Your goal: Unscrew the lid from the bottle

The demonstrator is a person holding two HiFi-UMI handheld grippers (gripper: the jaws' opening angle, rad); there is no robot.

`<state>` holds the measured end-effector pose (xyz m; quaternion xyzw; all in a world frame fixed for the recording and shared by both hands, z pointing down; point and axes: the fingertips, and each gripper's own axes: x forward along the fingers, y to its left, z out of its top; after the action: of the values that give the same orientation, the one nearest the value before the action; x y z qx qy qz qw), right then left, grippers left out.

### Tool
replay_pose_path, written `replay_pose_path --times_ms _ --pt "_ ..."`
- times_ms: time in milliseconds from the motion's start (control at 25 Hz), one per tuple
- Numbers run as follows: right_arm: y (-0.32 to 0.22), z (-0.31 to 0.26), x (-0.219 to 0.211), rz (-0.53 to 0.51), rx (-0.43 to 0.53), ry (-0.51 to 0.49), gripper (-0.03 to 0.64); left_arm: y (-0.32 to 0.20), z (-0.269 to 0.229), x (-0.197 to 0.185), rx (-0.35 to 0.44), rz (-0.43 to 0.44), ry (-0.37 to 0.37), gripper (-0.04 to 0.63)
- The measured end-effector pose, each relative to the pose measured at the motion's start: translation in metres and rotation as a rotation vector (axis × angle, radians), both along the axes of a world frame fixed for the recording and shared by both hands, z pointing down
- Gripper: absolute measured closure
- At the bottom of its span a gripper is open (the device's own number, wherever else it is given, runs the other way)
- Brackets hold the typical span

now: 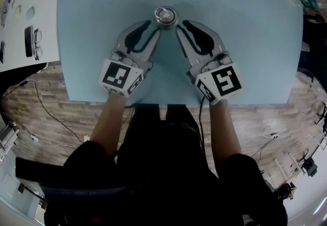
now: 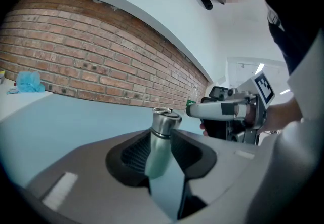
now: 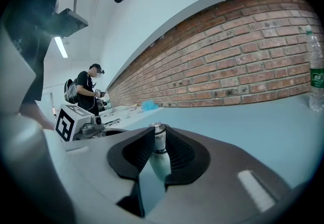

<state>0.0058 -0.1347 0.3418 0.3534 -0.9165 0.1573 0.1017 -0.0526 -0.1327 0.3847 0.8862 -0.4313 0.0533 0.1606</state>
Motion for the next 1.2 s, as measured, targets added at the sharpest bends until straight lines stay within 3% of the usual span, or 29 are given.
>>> replay_pose_path --times_ms 1200 --pt "-0.0018 0.0005 0.0002 0.007 -0.003 -0.011 0.541 0.0024 0.0084 0.0033 -0.02 0.015 -0.007 0.433"
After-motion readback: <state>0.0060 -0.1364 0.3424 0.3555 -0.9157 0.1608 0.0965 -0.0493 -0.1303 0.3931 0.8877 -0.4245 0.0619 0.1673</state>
